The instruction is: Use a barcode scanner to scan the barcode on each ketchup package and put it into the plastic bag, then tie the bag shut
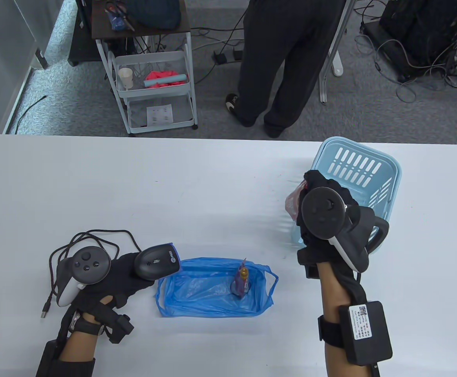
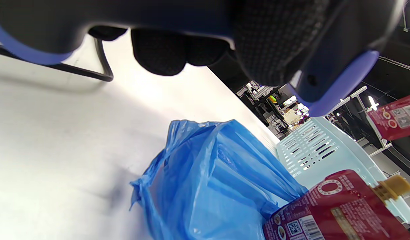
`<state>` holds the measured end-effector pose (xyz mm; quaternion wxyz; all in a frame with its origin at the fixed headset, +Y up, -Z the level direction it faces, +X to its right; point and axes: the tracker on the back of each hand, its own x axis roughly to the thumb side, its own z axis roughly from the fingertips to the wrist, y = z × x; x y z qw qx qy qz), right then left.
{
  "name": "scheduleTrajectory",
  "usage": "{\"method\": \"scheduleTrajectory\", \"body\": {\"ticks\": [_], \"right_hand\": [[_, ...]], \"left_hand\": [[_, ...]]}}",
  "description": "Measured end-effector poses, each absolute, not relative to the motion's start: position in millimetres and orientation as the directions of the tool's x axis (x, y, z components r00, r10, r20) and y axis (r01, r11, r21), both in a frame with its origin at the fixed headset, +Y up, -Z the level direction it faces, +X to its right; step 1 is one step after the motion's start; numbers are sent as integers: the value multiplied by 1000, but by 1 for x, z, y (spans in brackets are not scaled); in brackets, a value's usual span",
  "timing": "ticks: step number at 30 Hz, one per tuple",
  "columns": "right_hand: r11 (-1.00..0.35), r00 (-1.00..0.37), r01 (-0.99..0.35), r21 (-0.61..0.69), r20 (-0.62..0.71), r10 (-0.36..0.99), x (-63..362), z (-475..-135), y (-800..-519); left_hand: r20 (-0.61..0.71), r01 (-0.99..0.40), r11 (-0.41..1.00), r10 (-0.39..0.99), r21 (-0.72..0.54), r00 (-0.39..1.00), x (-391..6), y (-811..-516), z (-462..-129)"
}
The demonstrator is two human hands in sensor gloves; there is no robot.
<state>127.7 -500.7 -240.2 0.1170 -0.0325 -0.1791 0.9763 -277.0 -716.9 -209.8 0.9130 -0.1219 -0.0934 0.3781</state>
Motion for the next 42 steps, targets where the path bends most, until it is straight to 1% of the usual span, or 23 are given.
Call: {"method": "scheduleTrajectory", "body": {"ticks": [10,20,30,42], "right_hand": [[-923,-964,-257,-285,139,226,75,-239,-515],[-943,-943,-268,-198,255,215,36,-233,-536],[-957,-923,-268,-113,315,221,17,-226,-558],[-970,-911,-237,-49,358,204,3,-220,-574]], "left_hand": [[83,-671,681,717,-292,692,-277,-717,-210],[93,-672,681,719,-289,689,-277,-718,-210],[113,-674,681,723,-286,682,-275,-718,-210],[209,-658,698,715,-282,668,-258,-707,-204]]}}
